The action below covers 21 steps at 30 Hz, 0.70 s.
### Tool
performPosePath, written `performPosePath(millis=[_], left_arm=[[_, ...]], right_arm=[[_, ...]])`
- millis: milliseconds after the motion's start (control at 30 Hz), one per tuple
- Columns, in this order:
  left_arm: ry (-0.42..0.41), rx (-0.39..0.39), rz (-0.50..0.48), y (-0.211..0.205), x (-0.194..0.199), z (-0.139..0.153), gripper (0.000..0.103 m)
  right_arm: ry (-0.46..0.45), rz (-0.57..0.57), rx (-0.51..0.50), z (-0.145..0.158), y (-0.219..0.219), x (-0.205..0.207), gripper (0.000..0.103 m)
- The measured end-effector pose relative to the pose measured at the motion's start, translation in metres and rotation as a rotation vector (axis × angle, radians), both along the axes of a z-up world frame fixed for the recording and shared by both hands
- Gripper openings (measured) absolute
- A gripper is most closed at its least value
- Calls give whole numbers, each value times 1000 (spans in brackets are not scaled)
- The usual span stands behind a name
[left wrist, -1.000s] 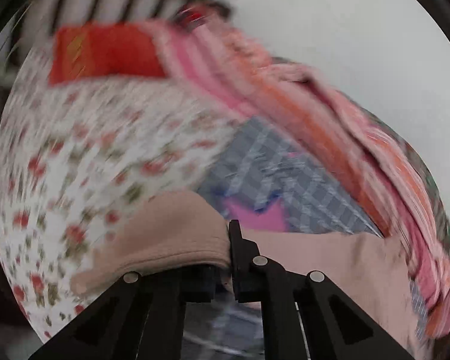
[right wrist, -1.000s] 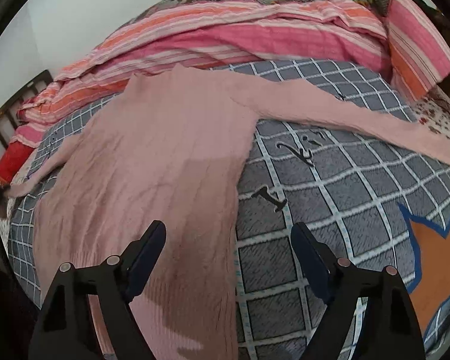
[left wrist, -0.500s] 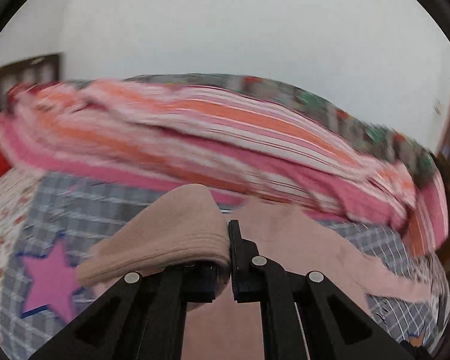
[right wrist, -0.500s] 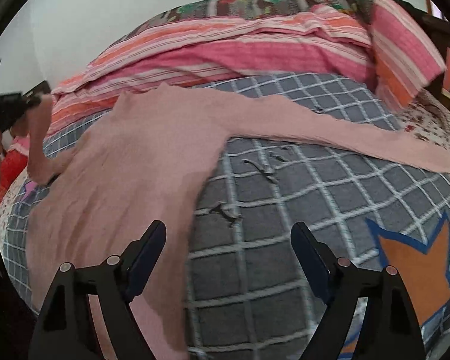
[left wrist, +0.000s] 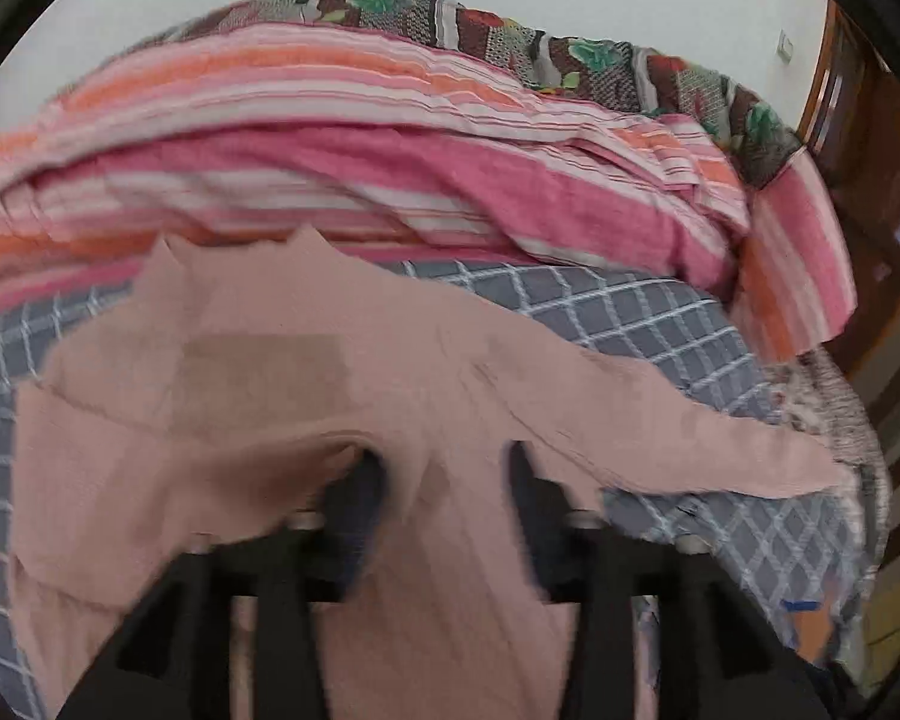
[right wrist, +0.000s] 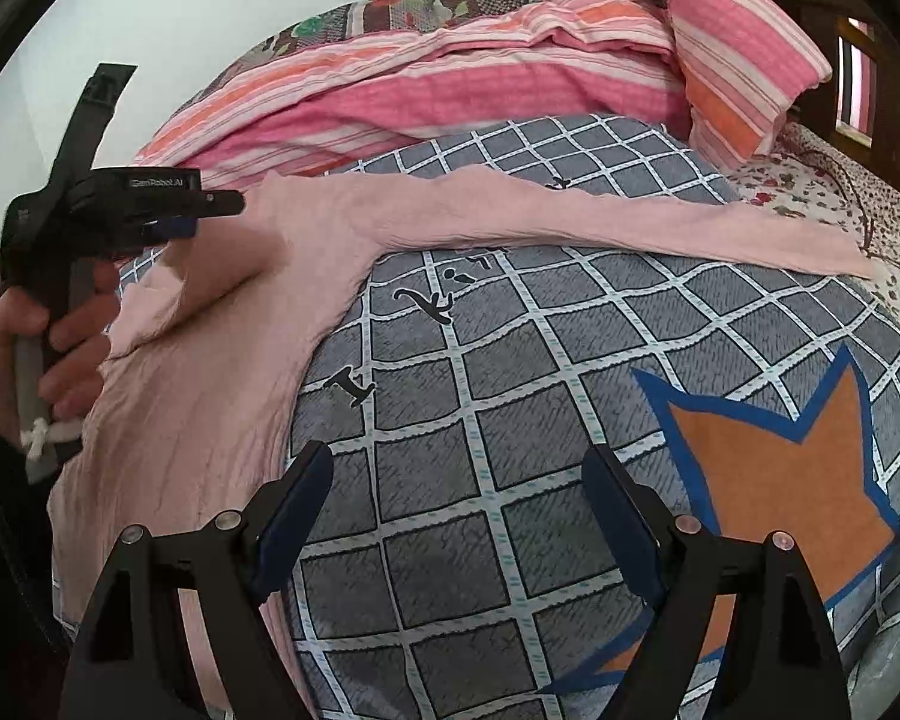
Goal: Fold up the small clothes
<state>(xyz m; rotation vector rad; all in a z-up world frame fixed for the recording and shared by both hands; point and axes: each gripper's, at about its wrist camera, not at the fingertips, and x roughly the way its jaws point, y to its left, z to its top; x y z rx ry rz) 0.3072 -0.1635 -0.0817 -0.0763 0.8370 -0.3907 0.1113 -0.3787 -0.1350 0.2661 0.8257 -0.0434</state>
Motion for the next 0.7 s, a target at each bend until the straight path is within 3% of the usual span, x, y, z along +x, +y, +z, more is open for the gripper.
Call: performPosePath(millis=[33, 133, 267, 367, 467, 567, 700], left_arm=[[-17, -15, -7, 6, -8, 3, 64], [-94, -38, -6, 32, -30, 19, 72], [-134, -30, 88, 92, -36, 29, 75], [-105, -36, 204, 148, -32, 20, 75], [-62, -6, 311, 204, -27, 2, 75], [-12, -10, 383, 236, -21, -17, 75], [65, -19, 414, 256, -6, -43, 75]], right_arm=[[-4, 6, -2, 1, 2, 2, 85], [-4, 18, 17, 2, 7, 9, 85], [-6, 59, 39, 6, 21, 29, 85], [-16, 84, 39, 11, 35, 46, 84], [-33, 132, 47, 17, 53, 66, 74], [-25, 184, 20, 19, 77, 91, 64], [19, 269, -2, 14, 115, 132, 60]])
